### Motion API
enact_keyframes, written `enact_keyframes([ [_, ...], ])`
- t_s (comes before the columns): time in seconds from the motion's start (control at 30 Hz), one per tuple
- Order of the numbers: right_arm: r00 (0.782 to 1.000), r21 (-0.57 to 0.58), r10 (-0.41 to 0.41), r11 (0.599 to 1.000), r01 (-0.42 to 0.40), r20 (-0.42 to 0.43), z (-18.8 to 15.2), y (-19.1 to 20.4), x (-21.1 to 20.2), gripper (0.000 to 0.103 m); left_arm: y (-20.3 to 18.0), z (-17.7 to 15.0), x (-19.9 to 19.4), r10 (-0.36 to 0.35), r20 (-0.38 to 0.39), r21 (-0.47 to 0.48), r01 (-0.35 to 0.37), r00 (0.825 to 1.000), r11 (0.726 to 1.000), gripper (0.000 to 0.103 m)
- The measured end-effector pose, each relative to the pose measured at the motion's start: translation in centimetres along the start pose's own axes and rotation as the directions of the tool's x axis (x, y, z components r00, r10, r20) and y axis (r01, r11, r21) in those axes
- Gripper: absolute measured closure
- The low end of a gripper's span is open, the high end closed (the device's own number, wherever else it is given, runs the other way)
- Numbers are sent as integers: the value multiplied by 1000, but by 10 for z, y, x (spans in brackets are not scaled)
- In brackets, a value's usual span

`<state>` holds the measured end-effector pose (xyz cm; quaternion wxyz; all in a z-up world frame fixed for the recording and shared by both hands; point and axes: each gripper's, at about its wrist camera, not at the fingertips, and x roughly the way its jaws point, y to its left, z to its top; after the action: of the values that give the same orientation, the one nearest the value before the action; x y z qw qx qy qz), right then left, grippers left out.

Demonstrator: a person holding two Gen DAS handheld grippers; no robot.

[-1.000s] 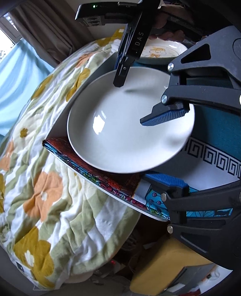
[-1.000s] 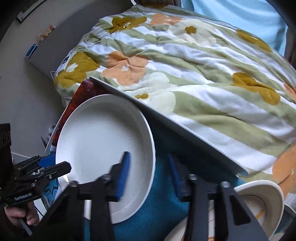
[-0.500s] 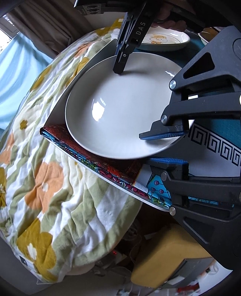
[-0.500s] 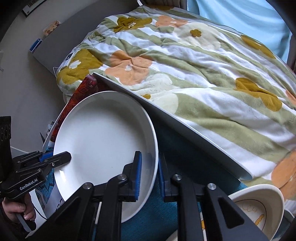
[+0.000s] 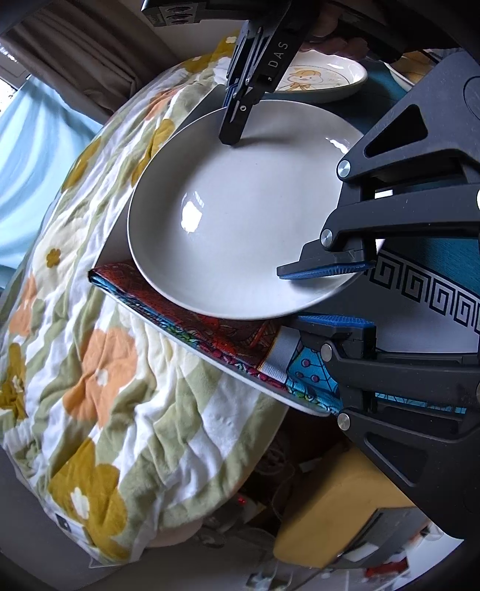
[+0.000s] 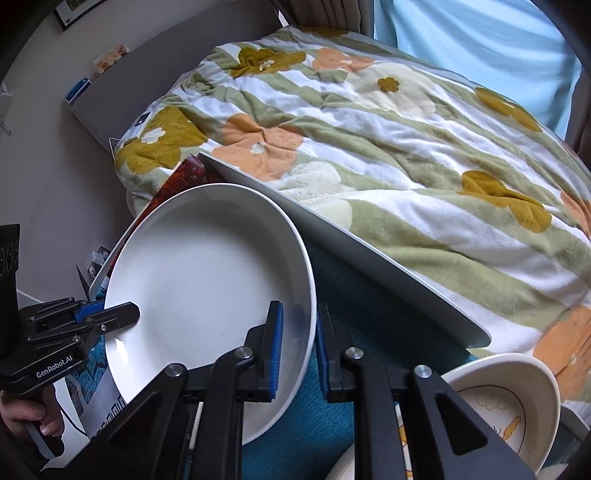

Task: Organize plates and bowls
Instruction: 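Lift the white plate with both tools and carry it toward the yellow dish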

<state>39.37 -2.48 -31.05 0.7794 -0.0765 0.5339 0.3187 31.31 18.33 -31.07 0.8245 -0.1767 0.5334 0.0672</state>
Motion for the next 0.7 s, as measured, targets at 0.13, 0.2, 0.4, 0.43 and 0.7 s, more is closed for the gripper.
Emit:
enact_keyframes([
  [0.13, 1000, 7, -2, 1000, 2, 16, -3, 4, -8, 88, -2, 1, -10, 2, 16, 13, -2, 1000, 1000, 87],
  [0.2, 1000, 11, -8, 1000, 7, 29, -5, 6, -15, 88, -4, 2, -17, -1, 29, 24, 0, 1000, 1000, 87],
  [0.4, 996, 34, -45, 999, 42, 80, -16, 15, -49, 88, -15, 1, -44, -27, 64, 82, 22, 998, 996, 87],
  [0.43, 995, 41, -51, 998, 48, 87, -18, 15, -54, 88, -17, 2, -46, -35, 63, 87, 29, 997, 996, 87],
  [0.7, 981, 106, -118, 989, 102, 152, -48, 16, -105, 88, -46, -9, -75, -98, 83, 175, 83, 992, 981, 87],
])
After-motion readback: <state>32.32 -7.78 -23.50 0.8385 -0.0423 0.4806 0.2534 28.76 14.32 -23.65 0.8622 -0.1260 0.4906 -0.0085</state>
